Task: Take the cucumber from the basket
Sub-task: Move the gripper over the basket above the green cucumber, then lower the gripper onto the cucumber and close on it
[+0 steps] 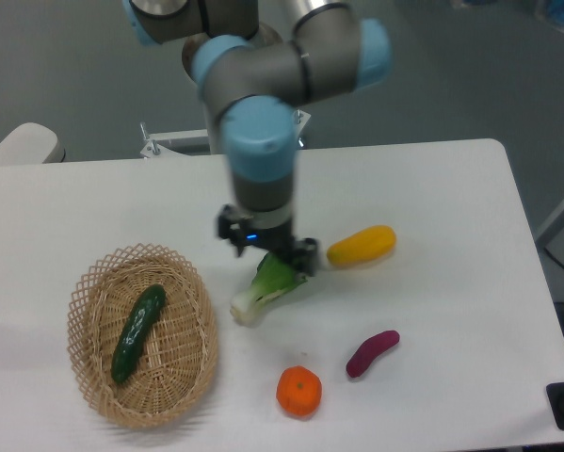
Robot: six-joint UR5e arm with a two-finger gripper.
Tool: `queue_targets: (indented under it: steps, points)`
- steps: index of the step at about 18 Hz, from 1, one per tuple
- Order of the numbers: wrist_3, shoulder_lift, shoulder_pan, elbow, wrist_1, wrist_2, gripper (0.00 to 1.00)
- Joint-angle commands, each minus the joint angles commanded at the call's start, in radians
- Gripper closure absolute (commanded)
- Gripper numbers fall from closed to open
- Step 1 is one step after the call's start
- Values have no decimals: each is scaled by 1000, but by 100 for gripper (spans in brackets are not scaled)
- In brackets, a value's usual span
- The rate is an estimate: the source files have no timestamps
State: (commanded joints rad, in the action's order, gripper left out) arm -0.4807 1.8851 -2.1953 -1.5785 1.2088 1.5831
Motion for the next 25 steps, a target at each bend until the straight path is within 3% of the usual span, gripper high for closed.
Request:
queue_targets:
  steps: [5, 13, 20, 25]
  points:
    - [132, 80, 88, -12, -118, 2, 0]
    - [145, 152, 147, -54, -206, 3, 0]
    - [145, 169, 175, -78, -218, 3, 0]
    - [146, 189, 190, -78, -259, 3, 0]
